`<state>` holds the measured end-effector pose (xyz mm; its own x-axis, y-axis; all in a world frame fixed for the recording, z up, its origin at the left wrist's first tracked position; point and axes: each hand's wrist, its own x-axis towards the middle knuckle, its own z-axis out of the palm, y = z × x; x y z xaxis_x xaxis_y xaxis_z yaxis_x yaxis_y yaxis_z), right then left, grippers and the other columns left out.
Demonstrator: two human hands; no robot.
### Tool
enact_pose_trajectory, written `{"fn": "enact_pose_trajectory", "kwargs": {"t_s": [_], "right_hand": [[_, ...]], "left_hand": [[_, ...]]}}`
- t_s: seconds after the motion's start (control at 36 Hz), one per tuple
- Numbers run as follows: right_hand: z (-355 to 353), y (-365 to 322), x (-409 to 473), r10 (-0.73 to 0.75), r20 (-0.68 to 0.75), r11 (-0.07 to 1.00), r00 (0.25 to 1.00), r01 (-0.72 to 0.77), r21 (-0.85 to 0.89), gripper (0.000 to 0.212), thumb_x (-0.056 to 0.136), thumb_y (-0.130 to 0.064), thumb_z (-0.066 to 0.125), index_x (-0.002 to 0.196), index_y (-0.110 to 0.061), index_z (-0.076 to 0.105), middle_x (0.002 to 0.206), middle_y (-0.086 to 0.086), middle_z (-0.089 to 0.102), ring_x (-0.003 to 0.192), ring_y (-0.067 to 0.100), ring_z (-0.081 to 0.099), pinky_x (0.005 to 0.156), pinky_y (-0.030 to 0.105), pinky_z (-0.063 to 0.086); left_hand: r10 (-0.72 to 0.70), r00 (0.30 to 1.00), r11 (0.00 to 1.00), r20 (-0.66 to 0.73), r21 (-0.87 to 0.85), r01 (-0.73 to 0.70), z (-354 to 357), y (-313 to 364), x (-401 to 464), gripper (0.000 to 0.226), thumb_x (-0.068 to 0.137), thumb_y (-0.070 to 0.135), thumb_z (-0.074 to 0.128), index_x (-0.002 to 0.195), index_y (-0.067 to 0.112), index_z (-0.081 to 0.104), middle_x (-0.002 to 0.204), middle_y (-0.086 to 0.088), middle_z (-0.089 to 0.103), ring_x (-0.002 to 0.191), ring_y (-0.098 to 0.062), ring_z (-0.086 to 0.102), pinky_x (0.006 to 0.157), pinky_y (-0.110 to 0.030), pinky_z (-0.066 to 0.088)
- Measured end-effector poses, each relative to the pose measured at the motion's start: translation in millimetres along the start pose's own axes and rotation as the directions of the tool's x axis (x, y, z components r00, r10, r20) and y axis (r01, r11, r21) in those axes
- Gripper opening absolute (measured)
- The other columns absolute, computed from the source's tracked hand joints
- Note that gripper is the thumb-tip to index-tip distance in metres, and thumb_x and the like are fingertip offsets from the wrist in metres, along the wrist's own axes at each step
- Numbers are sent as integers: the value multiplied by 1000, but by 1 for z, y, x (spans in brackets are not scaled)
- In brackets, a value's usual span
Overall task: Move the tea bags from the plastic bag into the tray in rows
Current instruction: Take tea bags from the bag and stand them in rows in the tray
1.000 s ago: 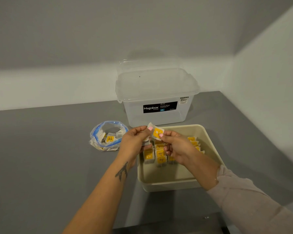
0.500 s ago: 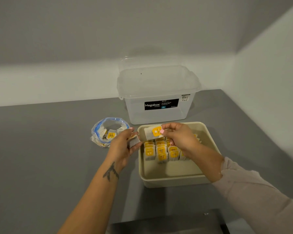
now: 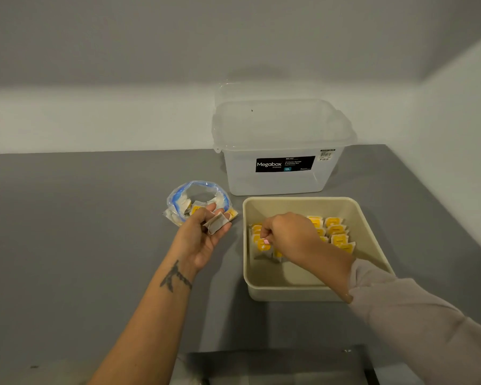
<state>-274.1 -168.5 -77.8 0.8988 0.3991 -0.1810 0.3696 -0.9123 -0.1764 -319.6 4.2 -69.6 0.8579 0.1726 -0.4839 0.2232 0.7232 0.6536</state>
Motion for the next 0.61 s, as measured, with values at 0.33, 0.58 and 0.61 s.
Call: {"fn": "enact_pose_trajectory", "kwargs": {"t_s": [0.33,0.58,0.61], "right_hand": [[17,-4,4,-13,-20,995,1000,11,-97,18,89,-18,56,98,-28,68,102,1,67,94,23,61,72,26,39],[21,-2,5,-25,-53,995,998,20,-94,20,92,-24,54,103,-29,68,106,2,67,98,23,61,75,26,40],[21,-3,5,-24,-55,996,998,19,-90,20,92,-24,53,104,-29,68,106,2,67,98,23,61,75,26,41]], "left_hand": [[-4,1000,999,-2,33,5,1,0,-1,27,92,4,48,118,5,55,109,-14,64,90,-21,66,70,-32,57],[-14,1000,999,0,32,14,2,-3,-1,36,91,3,49,126,4,52,116,-16,64,95,-24,66,69,-33,57],[-14,1000,999,-5,31,14,2,-3,0,35,91,3,49,125,4,53,117,-17,63,95,-24,67,69,-34,57]]}}
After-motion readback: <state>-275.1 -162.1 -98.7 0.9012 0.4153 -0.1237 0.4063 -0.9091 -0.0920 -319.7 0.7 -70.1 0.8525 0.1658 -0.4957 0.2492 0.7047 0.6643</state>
